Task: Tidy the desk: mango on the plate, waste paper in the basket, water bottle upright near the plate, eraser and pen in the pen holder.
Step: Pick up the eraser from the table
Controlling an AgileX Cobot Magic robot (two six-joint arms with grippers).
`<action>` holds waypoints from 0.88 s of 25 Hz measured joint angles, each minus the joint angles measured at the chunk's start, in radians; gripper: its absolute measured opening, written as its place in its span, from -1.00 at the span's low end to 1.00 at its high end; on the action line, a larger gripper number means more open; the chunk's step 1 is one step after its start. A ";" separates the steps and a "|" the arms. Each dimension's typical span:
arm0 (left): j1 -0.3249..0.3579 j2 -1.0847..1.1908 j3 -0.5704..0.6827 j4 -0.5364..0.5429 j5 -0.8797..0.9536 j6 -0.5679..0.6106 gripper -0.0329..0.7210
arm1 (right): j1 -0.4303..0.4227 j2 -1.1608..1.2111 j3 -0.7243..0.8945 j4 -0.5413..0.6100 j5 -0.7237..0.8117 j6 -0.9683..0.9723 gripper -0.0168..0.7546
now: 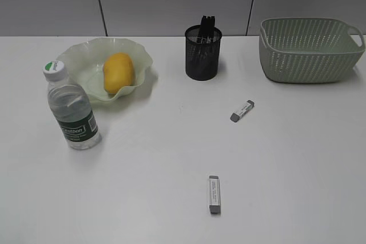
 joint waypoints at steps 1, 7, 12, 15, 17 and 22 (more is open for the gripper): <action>0.012 -0.023 0.000 0.000 0.000 0.000 0.19 | 0.000 0.000 0.000 0.000 0.000 0.000 -0.02; 0.069 -0.053 0.000 -0.007 0.001 0.000 0.19 | 0.000 0.149 -0.022 0.054 -0.034 -0.023 -0.02; 0.082 -0.053 0.000 -0.008 0.001 0.000 0.19 | 0.000 0.601 -0.068 0.171 -0.152 -0.114 -0.02; 0.082 -0.053 0.000 -0.008 0.001 0.000 0.19 | 0.000 0.935 -0.111 0.222 -0.229 -0.135 -0.02; 0.082 -0.053 0.000 -0.008 0.001 0.000 0.19 | 0.004 1.097 -0.160 0.235 -0.274 -0.140 -0.02; 0.083 -0.053 0.000 -0.008 0.001 0.000 0.19 | 0.134 1.452 -0.340 0.242 -0.327 -0.133 -0.02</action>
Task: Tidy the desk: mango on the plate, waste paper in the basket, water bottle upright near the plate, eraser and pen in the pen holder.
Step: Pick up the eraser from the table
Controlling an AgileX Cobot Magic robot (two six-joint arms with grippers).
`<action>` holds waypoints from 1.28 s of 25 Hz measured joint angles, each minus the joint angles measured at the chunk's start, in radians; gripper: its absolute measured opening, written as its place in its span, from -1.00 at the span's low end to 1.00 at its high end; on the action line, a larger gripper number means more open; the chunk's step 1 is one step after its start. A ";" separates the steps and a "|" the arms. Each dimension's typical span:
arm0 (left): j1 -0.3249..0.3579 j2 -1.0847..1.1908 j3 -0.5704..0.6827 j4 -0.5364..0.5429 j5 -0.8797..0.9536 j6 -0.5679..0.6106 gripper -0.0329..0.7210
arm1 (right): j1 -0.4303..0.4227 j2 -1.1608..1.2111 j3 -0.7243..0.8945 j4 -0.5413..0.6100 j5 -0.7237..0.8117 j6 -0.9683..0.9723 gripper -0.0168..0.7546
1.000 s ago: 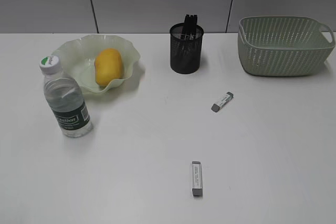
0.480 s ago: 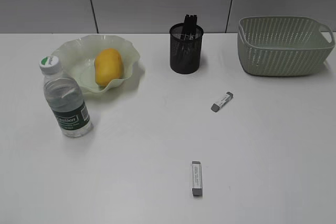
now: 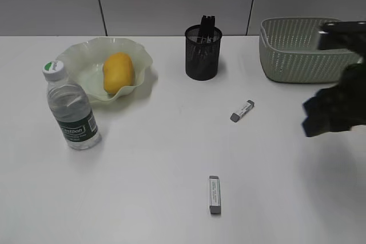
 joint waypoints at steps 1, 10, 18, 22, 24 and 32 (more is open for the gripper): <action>0.000 0.000 0.000 0.000 0.000 0.000 0.19 | 0.053 0.046 -0.027 0.000 -0.009 0.021 -0.02; 0.000 0.000 0.000 0.000 0.000 0.000 0.18 | 0.371 0.369 -0.105 -0.045 -0.079 0.300 0.11; 0.000 0.000 0.000 0.000 0.000 0.000 0.18 | 0.407 0.456 -0.124 0.009 -0.145 0.362 0.25; 0.000 0.000 0.000 0.000 0.000 0.000 0.18 | 0.407 0.458 -0.159 0.005 -0.159 0.369 0.25; 0.000 0.000 0.000 0.000 0.000 0.000 0.18 | 0.407 0.458 -0.175 -0.051 -0.165 0.385 0.25; 0.000 0.000 0.000 -0.001 0.000 0.000 0.18 | 0.144 0.482 -0.299 -0.207 -0.139 0.534 0.25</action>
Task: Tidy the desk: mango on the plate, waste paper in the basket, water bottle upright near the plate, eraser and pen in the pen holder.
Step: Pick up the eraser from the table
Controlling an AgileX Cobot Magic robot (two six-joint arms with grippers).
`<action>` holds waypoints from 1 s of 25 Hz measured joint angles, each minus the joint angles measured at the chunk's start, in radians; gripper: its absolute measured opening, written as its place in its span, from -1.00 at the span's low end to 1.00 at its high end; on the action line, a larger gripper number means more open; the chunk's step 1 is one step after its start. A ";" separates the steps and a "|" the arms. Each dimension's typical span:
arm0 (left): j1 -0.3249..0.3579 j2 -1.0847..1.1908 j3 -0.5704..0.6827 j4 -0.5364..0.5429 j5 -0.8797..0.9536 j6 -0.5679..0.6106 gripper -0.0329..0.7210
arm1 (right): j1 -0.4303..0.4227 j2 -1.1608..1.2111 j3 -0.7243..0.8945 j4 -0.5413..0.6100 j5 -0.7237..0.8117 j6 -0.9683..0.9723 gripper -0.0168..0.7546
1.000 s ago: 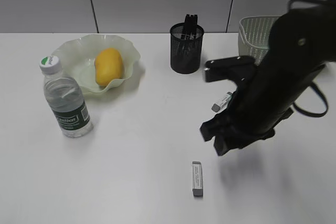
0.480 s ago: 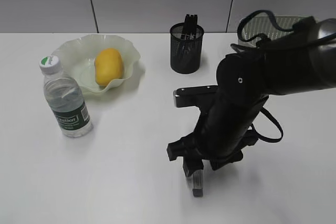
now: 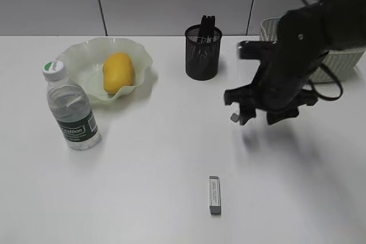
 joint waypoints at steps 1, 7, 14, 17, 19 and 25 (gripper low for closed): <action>0.000 0.000 0.000 0.000 0.000 0.000 0.18 | -0.043 0.016 -0.039 0.013 0.004 -0.003 0.25; 0.000 0.000 0.000 -0.003 0.000 0.000 0.14 | -0.062 0.167 -0.322 0.067 0.123 -0.015 0.25; 0.000 0.000 0.000 -0.005 0.000 0.000 0.14 | -0.061 0.331 -0.527 0.090 0.345 -0.006 0.25; 0.000 0.000 0.000 -0.005 0.000 0.000 0.14 | -0.061 0.338 -0.525 0.075 0.379 0.012 0.25; 0.000 0.000 0.000 -0.005 0.000 0.000 0.14 | -0.061 0.339 -0.525 0.072 0.378 0.025 0.25; 0.000 0.000 0.000 -0.005 0.000 0.000 0.14 | -0.061 0.386 -0.528 0.097 0.368 0.038 0.25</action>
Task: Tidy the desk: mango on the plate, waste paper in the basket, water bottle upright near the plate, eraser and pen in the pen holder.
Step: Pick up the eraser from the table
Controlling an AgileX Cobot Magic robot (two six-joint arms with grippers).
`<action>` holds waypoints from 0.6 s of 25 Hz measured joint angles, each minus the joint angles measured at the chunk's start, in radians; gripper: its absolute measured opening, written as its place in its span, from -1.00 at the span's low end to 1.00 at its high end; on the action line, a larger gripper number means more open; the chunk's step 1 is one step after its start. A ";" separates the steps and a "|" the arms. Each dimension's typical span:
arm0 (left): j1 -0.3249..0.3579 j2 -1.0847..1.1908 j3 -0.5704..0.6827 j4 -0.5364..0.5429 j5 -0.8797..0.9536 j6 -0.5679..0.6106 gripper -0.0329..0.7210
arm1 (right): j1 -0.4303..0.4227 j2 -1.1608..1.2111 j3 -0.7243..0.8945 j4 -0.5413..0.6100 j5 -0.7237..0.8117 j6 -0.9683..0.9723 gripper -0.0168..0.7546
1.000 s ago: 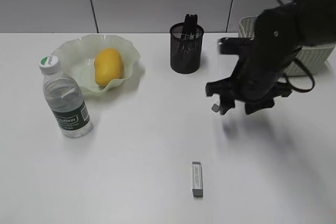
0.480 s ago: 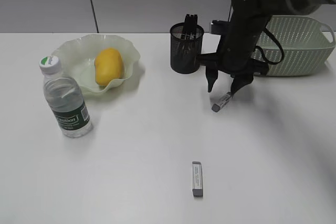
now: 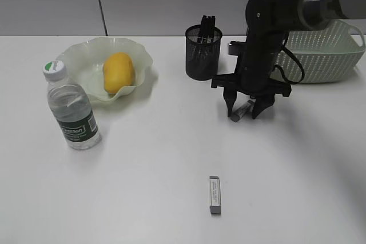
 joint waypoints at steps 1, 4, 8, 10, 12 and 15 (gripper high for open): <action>0.000 0.000 0.000 0.000 0.000 0.000 0.14 | 0.002 0.001 -0.001 0.000 -0.002 0.000 0.25; 0.000 0.000 0.000 -0.001 0.000 0.000 0.13 | 0.005 0.001 -0.001 -0.014 -0.005 0.002 0.07; 0.000 0.000 0.000 -0.001 0.000 0.000 0.10 | 0.006 0.002 -0.002 -0.060 -0.005 0.003 -0.54; 0.000 0.000 0.000 -0.001 0.000 0.000 0.09 | 0.008 0.002 -0.002 -0.068 -0.005 -0.020 -0.53; 0.000 0.000 0.000 -0.001 0.000 0.000 0.09 | 0.016 0.000 -0.002 -0.068 -0.007 -0.072 -0.53; 0.000 0.000 0.000 -0.001 0.000 0.000 0.09 | 0.034 -0.039 -0.001 -0.103 -0.012 -0.134 -0.53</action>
